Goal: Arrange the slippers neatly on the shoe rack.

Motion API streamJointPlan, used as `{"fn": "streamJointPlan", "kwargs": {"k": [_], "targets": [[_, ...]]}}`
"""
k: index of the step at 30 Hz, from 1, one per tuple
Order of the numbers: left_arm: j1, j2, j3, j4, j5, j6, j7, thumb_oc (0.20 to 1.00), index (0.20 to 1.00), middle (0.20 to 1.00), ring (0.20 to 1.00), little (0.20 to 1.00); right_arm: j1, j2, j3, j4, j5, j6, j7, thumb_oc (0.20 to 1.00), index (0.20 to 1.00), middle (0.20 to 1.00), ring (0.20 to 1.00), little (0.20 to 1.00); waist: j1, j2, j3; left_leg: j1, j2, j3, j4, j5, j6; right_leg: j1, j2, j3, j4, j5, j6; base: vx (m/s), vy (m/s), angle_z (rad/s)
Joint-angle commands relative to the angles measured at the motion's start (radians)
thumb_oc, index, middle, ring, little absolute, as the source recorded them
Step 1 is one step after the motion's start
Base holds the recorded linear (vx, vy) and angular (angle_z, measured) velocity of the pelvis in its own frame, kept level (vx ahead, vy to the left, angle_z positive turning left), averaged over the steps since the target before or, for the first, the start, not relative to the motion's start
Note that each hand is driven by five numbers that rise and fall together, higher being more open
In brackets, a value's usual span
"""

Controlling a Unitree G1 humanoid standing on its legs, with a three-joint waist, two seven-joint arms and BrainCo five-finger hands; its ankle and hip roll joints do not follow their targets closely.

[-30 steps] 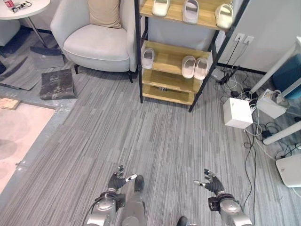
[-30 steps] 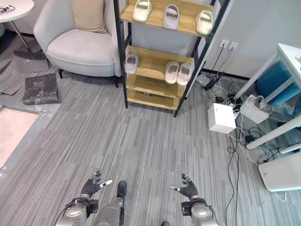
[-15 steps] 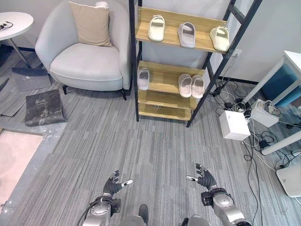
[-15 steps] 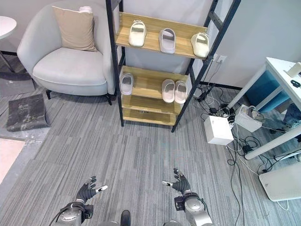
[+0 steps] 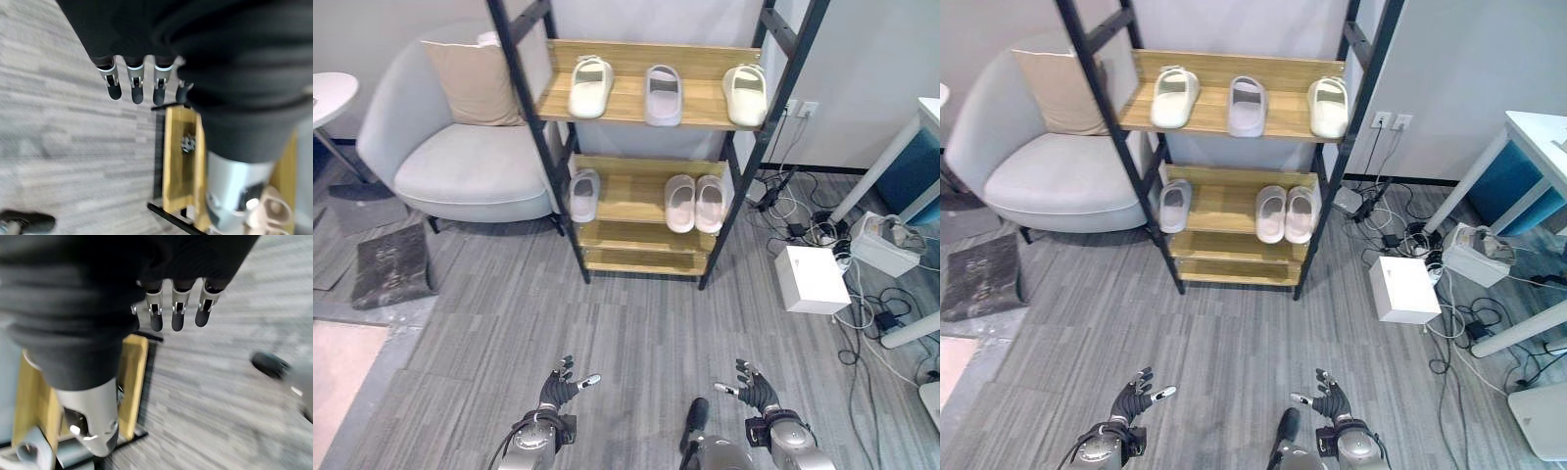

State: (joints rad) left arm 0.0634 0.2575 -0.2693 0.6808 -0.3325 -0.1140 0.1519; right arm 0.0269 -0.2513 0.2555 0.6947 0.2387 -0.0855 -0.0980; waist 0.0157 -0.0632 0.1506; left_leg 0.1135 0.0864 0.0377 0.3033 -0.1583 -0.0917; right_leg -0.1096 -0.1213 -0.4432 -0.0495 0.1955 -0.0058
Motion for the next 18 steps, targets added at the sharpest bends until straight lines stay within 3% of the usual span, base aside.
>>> {"fn": "streamJointPlan", "kwargs": {"k": [1, 4, 7, 8, 11, 13, 16, 17, 18], "targets": [[-0.067, 0.025, -0.006, -0.055, -0.009, -0.048, 0.001, 1.000, 1.000, 1.000, 1.000, 1.000, -0.033, -0.035, -0.007, -0.047, 0.033, -0.053, -0.002, 1.000, 1.000, 1.000, 1.000, 1.000, 0.032, -0.022, 0.055, -0.078, -0.080, -0.011, 0.189, 0.174, -0.042, 0.092, -0.042, -0.039, -0.017, -0.064, 0.131, 0.24, -0.115, -0.14], [-0.075, 0.028, -0.007, -0.060, -0.025, -0.049, 0.004, 1.000, 1.000, 1.000, 1.000, 1.000, -0.049, -0.044, 0.000, -0.045, 0.039, -0.051, -0.003, 1.000, 1.000, 1.000, 1.000, 1.000, 0.059, -0.035, 0.076, -0.171, -0.055, 0.026, 0.200, 0.165, -0.027, 0.131, -0.029, -0.049, -0.024, -0.110, 0.112, 0.23, -0.066, -0.04], [-0.068, 0.028, -0.002, -0.053, -0.020, -0.049, 0.009, 1.000, 1.000, 1.000, 1.000, 1.000, -0.052, -0.041, 0.002, -0.039, 0.042, -0.052, -0.005, 1.000, 1.000, 1.000, 1.000, 1.000, 0.083, -0.047, 0.080, -0.237, -0.045, 0.070, 0.055, 0.081, 0.011, 0.161, -0.020, -0.041, -0.036, -0.144, 0.122, 0.27, 0.016, 0.05], [-0.064, 0.027, 0.001, -0.051, -0.019, -0.047, 0.009, 1.000, 1.000, 1.000, 1.000, 1.000, -0.051, -0.040, 0.003, -0.040, 0.040, -0.052, -0.006, 1.000, 1.000, 1.000, 1.000, 1.000, 0.086, -0.046, 0.076, -0.253, -0.037, 0.077, -0.025, 0.087, 0.017, 0.167, -0.016, -0.037, -0.038, -0.154, 0.126, 0.30, 0.098, -0.12], [-0.053, 0.020, 0.003, -0.031, 0.008, -0.031, 0.013, 1.000, 1.000, 1.000, 1.000, 1.000, -0.048, -0.036, 0.009, -0.032, 0.029, -0.055, -0.012, 1.000, 1.000, 1.000, 1.000, 1.000, 0.103, -0.018, 0.066, -0.319, 0.005, 0.068, -0.298, 0.272, -0.003, 0.208, 0.028, -0.021, -0.038, -0.204, 0.125, 0.32, 0.119, 0.05], [-0.048, 0.022, 0.004, -0.027, 0.017, -0.022, 0.009, 1.000, 1.000, 1.000, 1.000, 1.000, -0.047, -0.039, 0.011, -0.035, 0.023, -0.054, -0.014, 1.000, 1.000, 1.000, 1.000, 1.000, 0.107, -0.008, 0.063, -0.345, 0.007, 0.072, -0.378, 0.334, -0.018, 0.230, 0.051, -0.011, -0.038, -0.221, 0.119, 0.29, 0.104, 0.06], [-0.036, 0.030, 0.016, -0.030, 0.009, -0.024, 0.012, 1.000, 1.000, 1.000, 1.000, 1.000, -0.054, -0.038, 0.014, -0.034, 0.017, -0.051, -0.012, 1.000, 1.000, 1.000, 1.000, 1.000, 0.115, -0.012, 0.055, -0.320, -0.007, 0.055, -0.377, 0.330, -0.003, 0.250, 0.065, 0.009, -0.026, -0.231, 0.115, 0.26, 0.129, -0.12], [-0.030, 0.032, 0.019, -0.031, -0.001, -0.029, 0.013, 1.000, 1.000, 1.000, 1.000, 1.000, -0.059, -0.029, 0.022, -0.033, 0.010, -0.051, -0.013, 1.000, 1.000, 1.000, 1.000, 1.000, 0.117, -0.015, 0.043, -0.306, -0.019, 0.049, -0.383, 0.339, 0.002, 0.259, 0.060, 0.018, -0.006, -0.239, 0.119, 0.37, 0.234, -0.21], [-0.025, 0.035, 0.025, -0.028, -0.001, -0.029, 0.014, 1.000, 1.000, 1.000, 1.000, 1.000, -0.065, -0.016, 0.016, -0.036, 0.014, -0.051, -0.010, 1.000, 1.000, 1.000, 1.000, 1.000, 0.123, -0.025, 0.029, -0.279, -0.044, 0.060, -0.368, 0.313, 0.027, 0.266, 0.034, 0.030, 0.050, -0.256, 0.135, 0.37, 0.233, -0.18]]}}
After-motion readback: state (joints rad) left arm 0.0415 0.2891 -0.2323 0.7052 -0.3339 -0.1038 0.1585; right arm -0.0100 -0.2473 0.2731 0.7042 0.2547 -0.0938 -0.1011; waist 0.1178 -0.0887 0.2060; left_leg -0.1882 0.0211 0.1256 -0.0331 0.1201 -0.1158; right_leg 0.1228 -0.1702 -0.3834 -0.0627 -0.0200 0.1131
